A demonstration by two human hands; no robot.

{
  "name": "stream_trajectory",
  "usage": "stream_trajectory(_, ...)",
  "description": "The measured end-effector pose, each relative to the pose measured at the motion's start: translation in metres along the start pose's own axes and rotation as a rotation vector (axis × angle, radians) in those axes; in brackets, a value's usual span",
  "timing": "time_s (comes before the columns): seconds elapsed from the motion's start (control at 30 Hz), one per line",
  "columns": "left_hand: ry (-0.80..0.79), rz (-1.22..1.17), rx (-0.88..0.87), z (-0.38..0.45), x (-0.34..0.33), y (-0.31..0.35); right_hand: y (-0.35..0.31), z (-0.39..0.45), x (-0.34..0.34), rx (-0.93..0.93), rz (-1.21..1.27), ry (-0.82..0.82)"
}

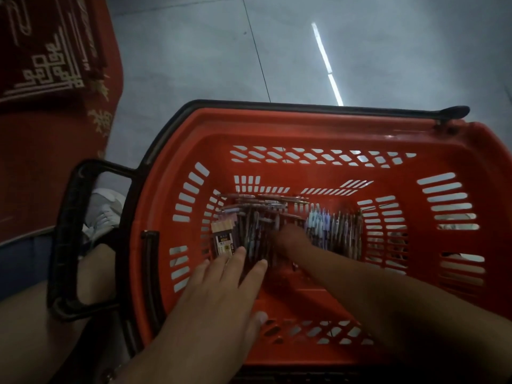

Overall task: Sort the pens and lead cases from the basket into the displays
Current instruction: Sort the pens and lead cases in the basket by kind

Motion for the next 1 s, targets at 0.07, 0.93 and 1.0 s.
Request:
stream_trajectory(0.07,-0.005,-0.023,-0.007,0.0,-0.004,0.001,-0.002,0.0,-0.003,-0.022,0.088,-0.012)
stream_trajectory(0.93,-0.159,-0.052,-0.011,0.005,-0.01,0.0,0.001,0.005,-0.024,-0.045,0.079,0.113)
stream_trajectory(1.0,-0.157,-0.063,-0.015,0.006,-0.009,0.0,0.0,-0.001,-0.023,-0.077,0.1,0.022)
Point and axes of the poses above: each hand's wrist, its own z-axis towards the middle knuckle, its own x-axis out of the back of the hand, y = z × x, the point moved 9 cm from there along z, towards the middle knuckle, and after that the axes turned 11 degrees about z, right-handed, at the moved point
